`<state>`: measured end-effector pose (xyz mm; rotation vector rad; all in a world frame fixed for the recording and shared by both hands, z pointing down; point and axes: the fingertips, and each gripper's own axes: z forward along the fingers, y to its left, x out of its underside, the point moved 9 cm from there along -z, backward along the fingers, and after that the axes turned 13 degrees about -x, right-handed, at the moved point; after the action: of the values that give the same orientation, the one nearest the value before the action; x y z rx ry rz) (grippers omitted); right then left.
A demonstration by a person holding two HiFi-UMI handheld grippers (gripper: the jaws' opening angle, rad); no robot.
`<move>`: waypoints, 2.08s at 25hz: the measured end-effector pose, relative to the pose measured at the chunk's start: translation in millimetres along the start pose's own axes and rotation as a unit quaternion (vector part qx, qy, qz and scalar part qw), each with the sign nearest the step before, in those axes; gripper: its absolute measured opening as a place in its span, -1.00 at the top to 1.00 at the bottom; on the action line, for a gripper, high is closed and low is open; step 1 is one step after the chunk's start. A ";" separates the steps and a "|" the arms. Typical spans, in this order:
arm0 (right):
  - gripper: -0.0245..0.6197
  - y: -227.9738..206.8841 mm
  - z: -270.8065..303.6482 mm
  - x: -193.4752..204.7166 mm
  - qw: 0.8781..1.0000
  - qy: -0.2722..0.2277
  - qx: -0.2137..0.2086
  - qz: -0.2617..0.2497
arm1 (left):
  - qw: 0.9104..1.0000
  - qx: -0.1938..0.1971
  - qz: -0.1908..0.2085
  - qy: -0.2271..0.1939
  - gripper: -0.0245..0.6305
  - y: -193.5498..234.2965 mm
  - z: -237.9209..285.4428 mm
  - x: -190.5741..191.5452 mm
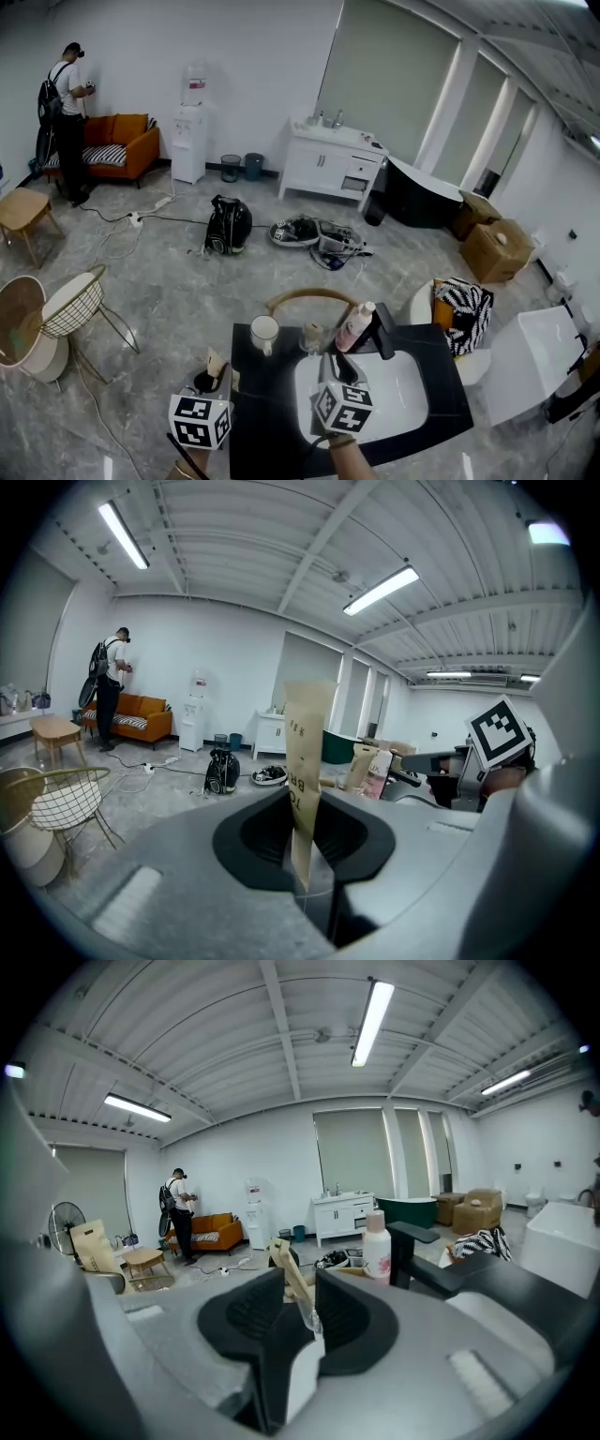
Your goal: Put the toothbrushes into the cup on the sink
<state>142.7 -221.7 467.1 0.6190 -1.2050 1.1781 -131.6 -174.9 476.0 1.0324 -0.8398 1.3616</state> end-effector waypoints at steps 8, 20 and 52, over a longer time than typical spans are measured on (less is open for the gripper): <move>0.79 10.9 -23.2 2.3 1.000 -0.003 0.016 0.001 | 1.000 0.015 -0.001 -0.008 0.80 -7.1 -9.3 -3.3; 0.91 22.0 -36.9 7.8 1.000 0.001 0.014 0.009 | 1.000 0.023 0.008 -0.014 0.80 -8.7 -13.5 -8.6; 0.91 -27.9 -18.9 13.1 0.998 0.026 0.032 0.041 | 0.996 0.030 0.079 -0.039 0.80 -20.5 45.7 -60.7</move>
<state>174.6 -209.7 479.2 0.5883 -1.1613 1.2991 -110.6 -237.8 433.5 1.0914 -0.9598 1.4944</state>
